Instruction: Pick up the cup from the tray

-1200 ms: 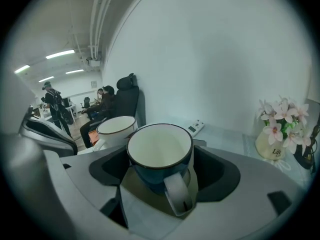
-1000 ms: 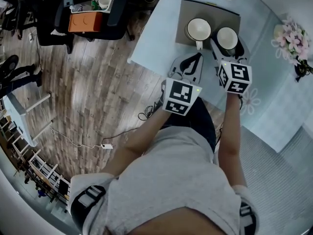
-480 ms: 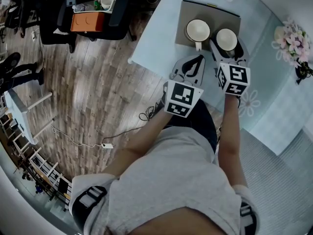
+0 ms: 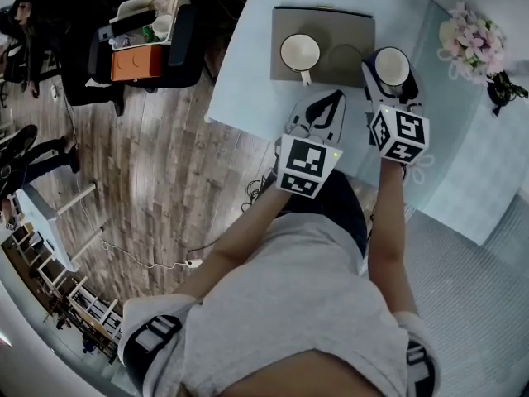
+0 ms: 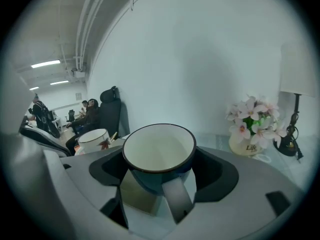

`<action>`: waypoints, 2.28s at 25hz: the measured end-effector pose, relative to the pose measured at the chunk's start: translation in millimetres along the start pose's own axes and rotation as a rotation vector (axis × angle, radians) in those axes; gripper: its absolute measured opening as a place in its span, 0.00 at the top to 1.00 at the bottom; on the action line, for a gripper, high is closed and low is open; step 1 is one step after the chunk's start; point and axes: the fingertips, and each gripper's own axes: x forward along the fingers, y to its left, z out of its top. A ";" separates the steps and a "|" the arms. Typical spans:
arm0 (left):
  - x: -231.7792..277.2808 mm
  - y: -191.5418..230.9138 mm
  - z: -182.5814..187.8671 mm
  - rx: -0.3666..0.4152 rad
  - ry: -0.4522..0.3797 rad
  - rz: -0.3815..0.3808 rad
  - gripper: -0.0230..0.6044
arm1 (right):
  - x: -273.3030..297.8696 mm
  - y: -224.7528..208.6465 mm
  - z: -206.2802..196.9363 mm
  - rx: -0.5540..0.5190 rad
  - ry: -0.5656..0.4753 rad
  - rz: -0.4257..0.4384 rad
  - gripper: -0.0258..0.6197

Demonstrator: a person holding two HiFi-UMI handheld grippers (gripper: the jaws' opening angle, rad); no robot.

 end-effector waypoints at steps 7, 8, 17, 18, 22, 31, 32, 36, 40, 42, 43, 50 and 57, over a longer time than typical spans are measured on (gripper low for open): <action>26.5 -37.5 -2.0 0.043 0.029 -0.089 0.96 | -18.4 -60.3 -25.4 0.060 0.020 -0.126 0.43; 29.9 -41.9 -3.2 0.050 0.034 -0.099 0.96 | -19.4 -66.8 -30.0 0.069 0.023 -0.140 0.43; 51.7 -64.9 -11.9 0.081 0.084 -0.146 0.96 | -18.2 -99.6 -64.3 0.096 0.070 -0.193 0.43; 53.7 -66.2 -13.3 0.081 0.088 -0.147 0.96 | -17.3 -101.5 -67.4 0.091 0.076 -0.194 0.43; 58.3 -67.6 -19.8 0.082 0.104 -0.141 0.96 | -13.7 -105.9 -78.2 0.087 0.089 -0.204 0.43; 56.7 -68.0 -24.0 0.076 0.113 -0.128 0.96 | -15.6 -102.0 -78.6 0.067 0.041 -0.207 0.43; 56.2 -69.1 -24.5 0.077 0.112 -0.128 0.96 | -15.6 -102.5 -78.9 0.067 0.038 -0.208 0.43; 54.2 -70.6 -25.8 0.076 0.107 -0.123 0.96 | -15.9 -104.7 -78.5 0.058 0.028 -0.231 0.43; 48.4 -68.5 -22.2 0.066 0.091 -0.117 0.96 | -28.2 -105.6 -52.3 0.038 -0.045 -0.287 0.43; 44.4 -67.9 -18.3 0.056 0.076 -0.118 0.96 | -36.5 -104.5 -32.2 0.054 -0.090 -0.294 0.43; 42.1 -68.0 -16.5 0.052 0.069 -0.121 0.96 | -40.8 -102.5 -21.9 0.061 -0.113 -0.292 0.43; 22.4 -64.9 -4.9 0.030 0.019 -0.114 0.96 | -50.9 -59.1 29.5 0.054 -0.206 -0.202 0.43; -10.5 -35.0 -0.1 -0.010 -0.039 -0.018 0.96 | -32.5 21.5 46.0 0.021 -0.209 -0.031 0.43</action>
